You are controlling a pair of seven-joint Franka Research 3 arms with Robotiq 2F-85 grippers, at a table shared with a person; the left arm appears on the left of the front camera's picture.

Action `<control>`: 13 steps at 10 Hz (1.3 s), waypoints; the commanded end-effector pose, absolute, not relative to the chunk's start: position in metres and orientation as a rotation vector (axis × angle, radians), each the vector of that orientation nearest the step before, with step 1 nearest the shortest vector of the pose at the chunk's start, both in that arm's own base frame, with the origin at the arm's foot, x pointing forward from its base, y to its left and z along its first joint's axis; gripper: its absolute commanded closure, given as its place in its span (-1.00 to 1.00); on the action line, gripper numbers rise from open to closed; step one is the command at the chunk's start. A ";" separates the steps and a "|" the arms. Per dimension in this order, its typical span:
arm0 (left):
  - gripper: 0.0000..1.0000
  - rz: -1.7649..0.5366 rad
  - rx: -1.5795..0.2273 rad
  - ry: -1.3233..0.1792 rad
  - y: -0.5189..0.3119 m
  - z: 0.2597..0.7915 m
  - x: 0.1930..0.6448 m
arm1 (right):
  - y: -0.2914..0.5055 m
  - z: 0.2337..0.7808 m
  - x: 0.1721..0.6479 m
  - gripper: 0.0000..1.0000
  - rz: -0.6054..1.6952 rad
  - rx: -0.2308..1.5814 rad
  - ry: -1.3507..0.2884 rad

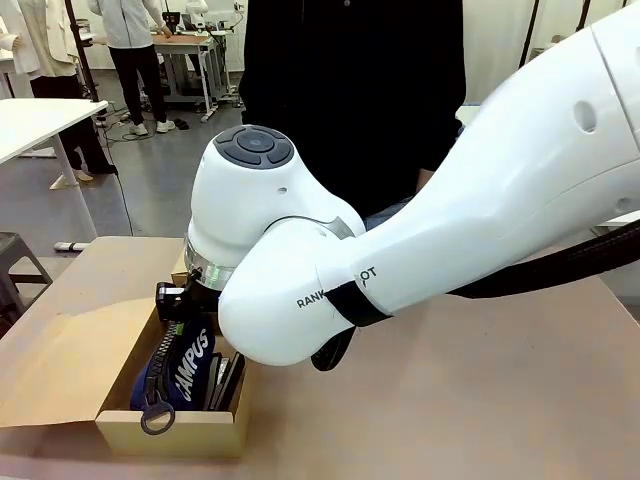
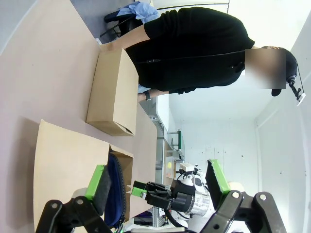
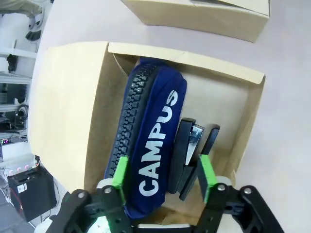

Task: Place items inside the box.
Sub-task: Pick up a Pencil pouch or Stapler and place it inside the Mailer Box closest to the robot.

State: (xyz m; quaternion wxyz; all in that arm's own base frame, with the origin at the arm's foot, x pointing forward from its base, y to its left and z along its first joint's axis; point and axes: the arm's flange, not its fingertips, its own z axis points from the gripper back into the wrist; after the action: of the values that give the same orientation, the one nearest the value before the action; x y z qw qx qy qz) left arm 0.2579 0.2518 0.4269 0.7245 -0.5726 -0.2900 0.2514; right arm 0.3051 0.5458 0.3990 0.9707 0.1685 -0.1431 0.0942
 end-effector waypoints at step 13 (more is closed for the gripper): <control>-1.00 0.541 -1.282 -0.671 0.252 0.427 0.259 | 0.087 0.451 0.347 -1.00 0.224 1.193 -0.038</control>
State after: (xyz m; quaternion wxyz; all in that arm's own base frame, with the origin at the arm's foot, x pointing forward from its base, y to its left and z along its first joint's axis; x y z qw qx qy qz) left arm 0.2576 0.2520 0.4272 0.7243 -0.5725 -0.2906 0.2515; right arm 0.3604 0.1527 0.4848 0.8277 0.5525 -0.0218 0.0958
